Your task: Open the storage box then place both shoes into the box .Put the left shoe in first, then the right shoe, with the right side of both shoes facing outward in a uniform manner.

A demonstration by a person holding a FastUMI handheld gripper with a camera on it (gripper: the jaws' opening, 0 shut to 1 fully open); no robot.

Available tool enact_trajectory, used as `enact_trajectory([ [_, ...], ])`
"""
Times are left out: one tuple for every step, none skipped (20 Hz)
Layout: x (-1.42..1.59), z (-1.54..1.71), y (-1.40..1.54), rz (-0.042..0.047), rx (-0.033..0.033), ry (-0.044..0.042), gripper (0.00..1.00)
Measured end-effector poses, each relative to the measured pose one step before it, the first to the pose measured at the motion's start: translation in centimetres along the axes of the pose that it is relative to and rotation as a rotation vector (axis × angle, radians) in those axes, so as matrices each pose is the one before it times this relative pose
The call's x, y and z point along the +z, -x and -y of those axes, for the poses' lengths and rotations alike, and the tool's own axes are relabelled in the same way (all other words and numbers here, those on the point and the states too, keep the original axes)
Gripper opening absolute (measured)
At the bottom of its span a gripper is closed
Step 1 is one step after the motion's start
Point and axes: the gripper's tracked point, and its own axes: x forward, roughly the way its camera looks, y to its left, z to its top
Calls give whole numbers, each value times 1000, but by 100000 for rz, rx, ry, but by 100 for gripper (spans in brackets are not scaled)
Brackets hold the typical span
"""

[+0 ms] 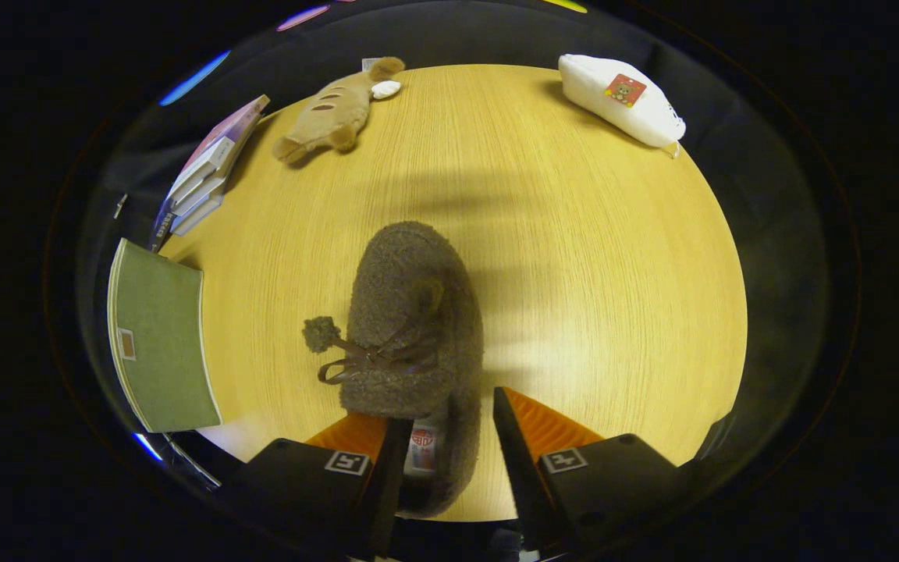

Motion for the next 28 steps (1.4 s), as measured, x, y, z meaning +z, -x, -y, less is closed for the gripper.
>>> enact_trajectory([
  [85,847,-113,569,-3677,493,42],
  [152,325,10,1271,-767,-930,27],
  [-175,-195,45,-530,1059,-690,8],
  [95,-15,-82,383,502,-1159,8],
  [-257,-122,514,218,755,-1184,5],
  [61,-179,393,1248,655,-901,5],
  [58,-59,319,1174,188,-739,5],
  [51,-256,524,1046,561,-830,5],
  [8,-452,586,767,1441,-1238,5],
  [70,-596,649,607,1861,-1573,5],
  [35,-663,610,434,1879,-1328,5],
  [131,-691,725,882,1634,-1134,5],
  [125,-723,767,1014,1614,-646,5],
  [192,-889,859,961,1609,-210,5],
  [227,-968,856,1160,1778,39,5],
  [262,-1165,897,903,1957,515,5],
  [259,-1262,933,1010,2132,326,5],
  [301,-1473,888,825,2192,581,5],
  [359,-1548,775,1046,2272,473,5],
  [341,-1762,744,854,2358,551,5],
  [320,-1703,606,857,2337,728,5],
  [266,-2024,634,985,2444,549,5],
  [289,-1956,461,904,2621,890,5],
  [227,-2205,310,703,2775,1049,5],
  [153,-2135,307,465,2876,743,5],
  [29,-2261,134,-206,2851,806,5],
  [-24,-2074,-94,-54,2586,732,5],
  [4,-2014,-254,-290,2260,887,5],
])
